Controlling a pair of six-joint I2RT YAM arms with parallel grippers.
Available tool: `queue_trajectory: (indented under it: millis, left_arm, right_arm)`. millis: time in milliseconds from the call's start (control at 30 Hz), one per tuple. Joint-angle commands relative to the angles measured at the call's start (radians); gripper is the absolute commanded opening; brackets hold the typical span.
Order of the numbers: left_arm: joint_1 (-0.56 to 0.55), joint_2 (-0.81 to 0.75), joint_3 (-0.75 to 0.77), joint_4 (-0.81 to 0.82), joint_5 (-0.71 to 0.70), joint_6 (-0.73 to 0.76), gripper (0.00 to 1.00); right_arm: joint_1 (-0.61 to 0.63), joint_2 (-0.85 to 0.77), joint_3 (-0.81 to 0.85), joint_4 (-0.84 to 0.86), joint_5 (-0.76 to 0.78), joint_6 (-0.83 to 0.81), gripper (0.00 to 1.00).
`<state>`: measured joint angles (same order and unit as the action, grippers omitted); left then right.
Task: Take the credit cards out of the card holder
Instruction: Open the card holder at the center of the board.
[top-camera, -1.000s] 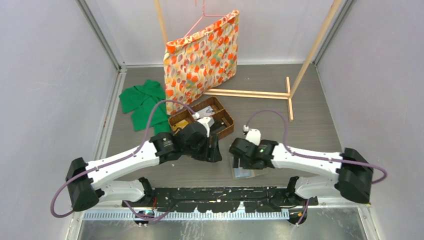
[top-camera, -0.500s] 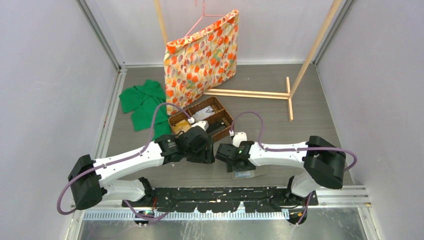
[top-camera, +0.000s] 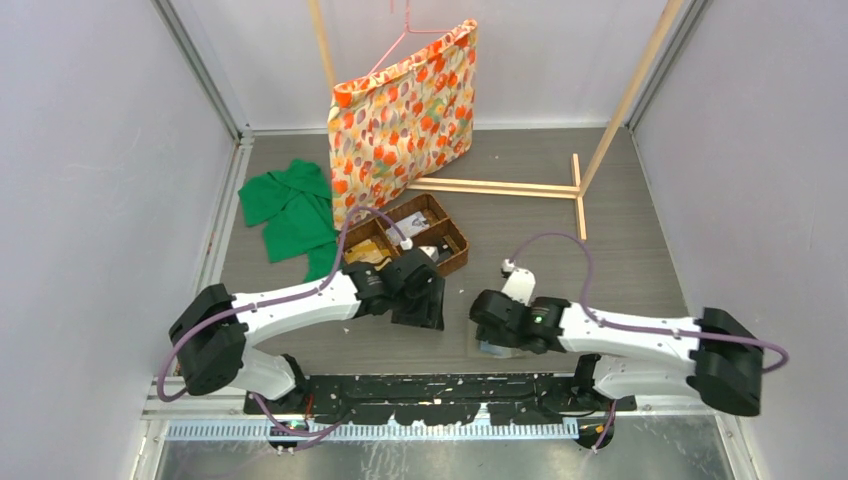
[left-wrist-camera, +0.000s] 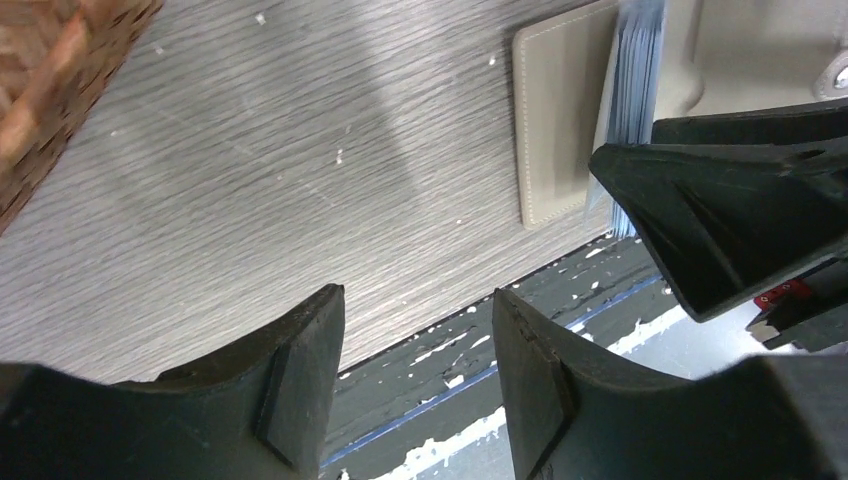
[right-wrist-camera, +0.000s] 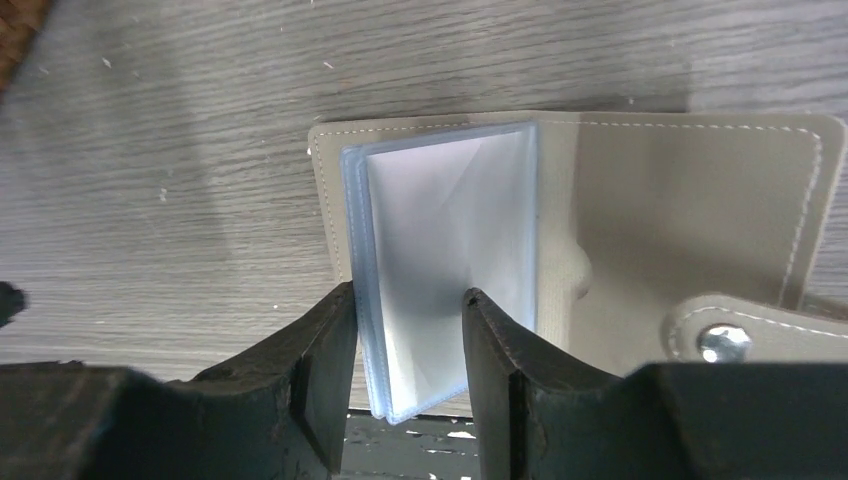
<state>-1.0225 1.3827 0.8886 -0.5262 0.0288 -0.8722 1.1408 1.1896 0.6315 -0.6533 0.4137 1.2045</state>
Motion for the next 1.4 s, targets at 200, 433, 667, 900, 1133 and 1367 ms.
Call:
queue_trajectory:
  millis: [200, 433, 667, 900, 1133, 1367]
  left_arm:
    - [-0.001, 0.052, 0.145, 0.017, 0.053, 0.067, 0.57]
    - [-0.001, 0.055, 0.169, -0.003, 0.042, 0.091, 0.57]
    - [0.007, 0.028, 0.156, 0.018, 0.045, 0.088, 0.58]
    - [0.009, 0.04, 0.157, 0.032, 0.082, 0.09, 0.58]
    - [0.002, 0.096, 0.142, 0.083, 0.138, 0.076, 0.6]
    - [-0.006, 0.176, 0.148, 0.141, 0.2, 0.061, 0.61]
  right_arm:
    - [-0.083, -0.433, -0.239, 0.046, -0.057, 0.182, 0.43]
    - [-0.096, -0.652, -0.379, 0.21, -0.108, 0.214, 0.42]
    - [-0.098, -0.554, -0.393, 0.387, -0.152, 0.165, 0.33]
    - [-0.113, -0.359, -0.318, 0.467, -0.218, 0.086, 0.27]
    - [-0.123, -0.464, -0.365, 0.337, -0.201, 0.11, 0.28]
    - [-0.136, -0.584, -0.366, 0.231, -0.171, 0.114, 0.37]
